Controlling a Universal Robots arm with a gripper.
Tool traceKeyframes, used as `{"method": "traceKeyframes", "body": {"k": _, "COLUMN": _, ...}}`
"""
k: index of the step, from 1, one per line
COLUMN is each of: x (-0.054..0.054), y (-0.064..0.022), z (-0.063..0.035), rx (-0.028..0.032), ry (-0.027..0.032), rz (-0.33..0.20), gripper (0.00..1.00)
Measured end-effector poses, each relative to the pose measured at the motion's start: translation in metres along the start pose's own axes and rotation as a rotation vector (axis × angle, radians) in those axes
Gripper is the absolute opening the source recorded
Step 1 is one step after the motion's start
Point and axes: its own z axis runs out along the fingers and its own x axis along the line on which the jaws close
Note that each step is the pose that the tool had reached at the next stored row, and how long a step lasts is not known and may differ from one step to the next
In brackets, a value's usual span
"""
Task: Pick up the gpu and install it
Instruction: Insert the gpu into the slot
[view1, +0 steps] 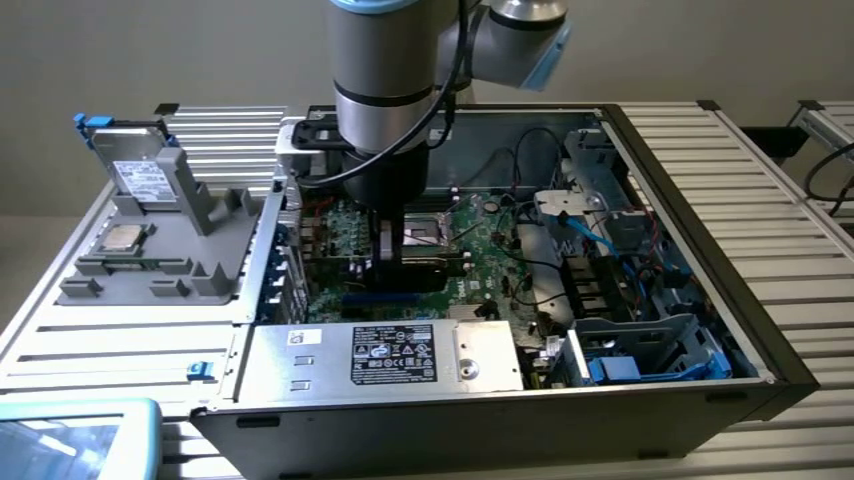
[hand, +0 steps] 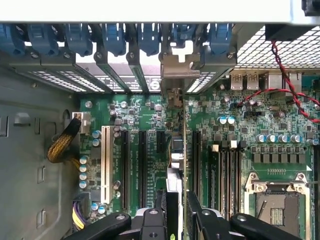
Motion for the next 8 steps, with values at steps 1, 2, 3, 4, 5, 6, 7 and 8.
{"method": "traceKeyframes", "body": {"k": 1, "x": -0.0001, "y": 0.0001, "z": 0.0001, "rx": 0.0000, "ry": 0.0006, "rz": 0.000, "gripper": 0.27}}
{"method": "traceKeyframes", "body": {"k": 2, "x": -0.0003, "y": 0.0006, "z": 0.0002, "rx": 0.0001, "ry": 0.0010, "rz": 0.000, "gripper": 0.27}}
{"method": "traceKeyframes", "body": {"k": 3, "x": -0.0005, "y": 0.0010, "z": 0.0001, "rx": -0.0001, "ry": 0.0014, "rz": 0.000, "gripper": 0.27}}
{"method": "traceKeyframes", "body": {"k": 4, "x": -0.0009, "y": 0.0015, "z": 0.0002, "rx": 0.0000, "ry": 0.0015, "rz": 0.000, "gripper": 0.27}}
{"method": "traceKeyframes", "body": {"k": 5, "x": -0.0012, "y": 0.0021, "z": 0.0003, "rx": 0.0000, "ry": 0.0014, "rz": 0.001, "gripper": 0.27}}
{"method": "traceKeyframes", "body": {"k": 6, "x": -0.0013, "y": 0.0023, "z": 0.0003, "rx": 0.0000, "ry": 0.0014, "rz": 0.001, "gripper": 0.27}}
{"method": "traceKeyframes", "body": {"k": 7, "x": -0.0013, "y": 0.0022, "z": 0.0003, "rx": 0.0000, "ry": 0.0014, "rz": 0.001, "gripper": 0.27}}
{"method": "traceKeyframes", "body": {"k": 8, "x": -0.0013, "y": 0.0023, "z": 0.0004, "rx": 0.0000, "ry": 0.0016, "rz": 0.001, "gripper": 0.27}}
